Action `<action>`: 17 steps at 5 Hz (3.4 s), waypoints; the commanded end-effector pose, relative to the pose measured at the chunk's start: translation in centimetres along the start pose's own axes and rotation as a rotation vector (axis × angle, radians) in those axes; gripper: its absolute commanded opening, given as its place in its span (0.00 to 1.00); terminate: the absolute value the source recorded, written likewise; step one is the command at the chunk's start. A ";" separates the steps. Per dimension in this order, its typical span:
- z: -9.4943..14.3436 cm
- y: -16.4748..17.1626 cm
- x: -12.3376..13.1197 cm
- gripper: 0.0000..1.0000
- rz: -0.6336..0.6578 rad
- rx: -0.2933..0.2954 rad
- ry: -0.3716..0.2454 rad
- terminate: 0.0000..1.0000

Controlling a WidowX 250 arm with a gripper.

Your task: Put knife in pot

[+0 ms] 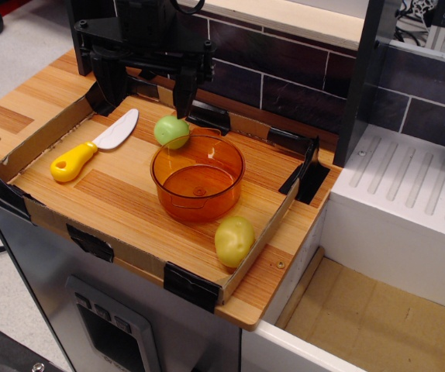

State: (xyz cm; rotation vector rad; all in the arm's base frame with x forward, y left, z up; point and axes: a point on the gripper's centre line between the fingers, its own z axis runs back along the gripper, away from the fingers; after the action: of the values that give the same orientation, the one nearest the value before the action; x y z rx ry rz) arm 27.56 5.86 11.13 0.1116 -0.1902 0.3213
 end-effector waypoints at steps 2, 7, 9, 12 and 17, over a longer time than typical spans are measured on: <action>-0.4 3.2 0.6 1.00 -0.101 -0.056 0.021 0.00; -7.3 7.9 1.4 1.00 -0.338 -0.066 0.052 0.00; -9.9 8.1 1.4 1.00 -0.345 0.052 0.055 0.00; -12.0 8.3 1.1 1.00 -0.324 0.079 0.102 0.00; -5.9 10.5 2.4 0.00 -0.175 0.108 0.105 0.00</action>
State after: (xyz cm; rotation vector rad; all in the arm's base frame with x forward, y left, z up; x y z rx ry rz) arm 26.65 16.39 5.00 0.1803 -0.0050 0.1741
